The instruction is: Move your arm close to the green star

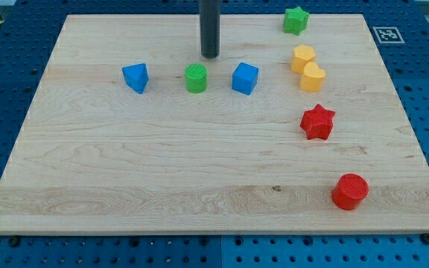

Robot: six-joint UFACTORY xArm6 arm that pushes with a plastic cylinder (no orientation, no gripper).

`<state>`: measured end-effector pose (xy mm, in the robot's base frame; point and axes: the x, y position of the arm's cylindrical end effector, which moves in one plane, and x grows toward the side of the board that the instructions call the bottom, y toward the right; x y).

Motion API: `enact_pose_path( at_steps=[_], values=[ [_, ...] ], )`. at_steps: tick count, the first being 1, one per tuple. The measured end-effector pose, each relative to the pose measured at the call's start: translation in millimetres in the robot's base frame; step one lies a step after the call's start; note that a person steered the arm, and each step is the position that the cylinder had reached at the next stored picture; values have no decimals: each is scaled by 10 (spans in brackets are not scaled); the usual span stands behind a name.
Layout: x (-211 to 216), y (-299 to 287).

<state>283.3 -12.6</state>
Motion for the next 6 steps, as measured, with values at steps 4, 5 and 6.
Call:
enact_pose_path(
  at_steps=[4, 5, 6],
  values=[
    [36, 2502],
    [-401, 2764],
    [-679, 2569]
  ],
)
